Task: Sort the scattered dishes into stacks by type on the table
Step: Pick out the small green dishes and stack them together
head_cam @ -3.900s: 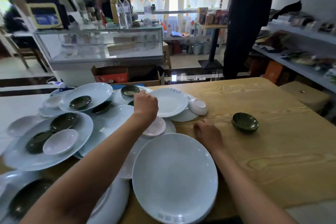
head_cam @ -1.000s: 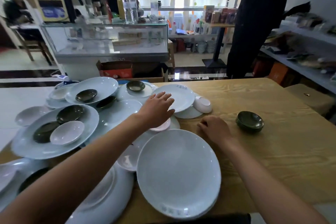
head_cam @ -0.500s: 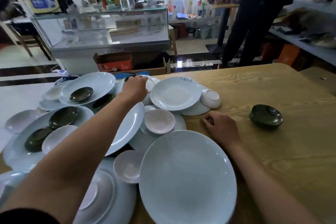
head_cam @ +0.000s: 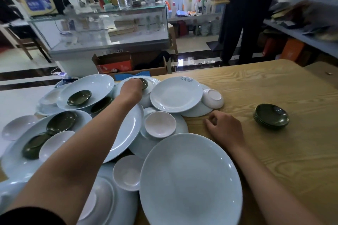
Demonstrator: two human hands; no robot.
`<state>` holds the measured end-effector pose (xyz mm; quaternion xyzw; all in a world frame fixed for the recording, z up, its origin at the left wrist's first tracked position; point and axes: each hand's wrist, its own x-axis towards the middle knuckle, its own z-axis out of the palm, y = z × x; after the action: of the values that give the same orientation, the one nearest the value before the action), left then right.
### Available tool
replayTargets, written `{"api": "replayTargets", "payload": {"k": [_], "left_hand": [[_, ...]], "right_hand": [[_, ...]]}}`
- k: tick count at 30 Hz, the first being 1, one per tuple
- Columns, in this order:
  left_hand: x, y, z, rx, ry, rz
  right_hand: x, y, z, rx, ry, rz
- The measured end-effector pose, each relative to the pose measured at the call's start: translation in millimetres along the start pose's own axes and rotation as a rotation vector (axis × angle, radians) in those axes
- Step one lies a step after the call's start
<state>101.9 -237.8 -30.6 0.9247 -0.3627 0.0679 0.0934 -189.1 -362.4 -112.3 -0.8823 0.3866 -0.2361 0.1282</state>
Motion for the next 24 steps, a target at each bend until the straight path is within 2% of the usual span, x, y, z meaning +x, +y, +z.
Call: {"api": "replayTargets", "payload": {"k": [4, 9, 14, 19, 24], "left_hand": [[-12, 4, -13, -0.026, 0.086, 0.05], [-30, 9, -34, -0.211, 0.312, 0.237], [-75, 43, -60, -0.335, 0.373, 0.355], [-142, 96, -55, -0.463, 0.337, 0.477], [-175, 133, -50, -0.583, 0.301, 0.53]], "right_hand": [[-1, -1, -1, -0.004, 0.011, 0.008], [-2, -3, -3, 0.024, 0.003, 0.033], [-7, -5, -7, 0.099, -0.019, 0.091], [-21, -10, -28, 0.468, 0.074, 0.242], [-48, -26, -88, 0.798, 0.343, 0.116]]}}
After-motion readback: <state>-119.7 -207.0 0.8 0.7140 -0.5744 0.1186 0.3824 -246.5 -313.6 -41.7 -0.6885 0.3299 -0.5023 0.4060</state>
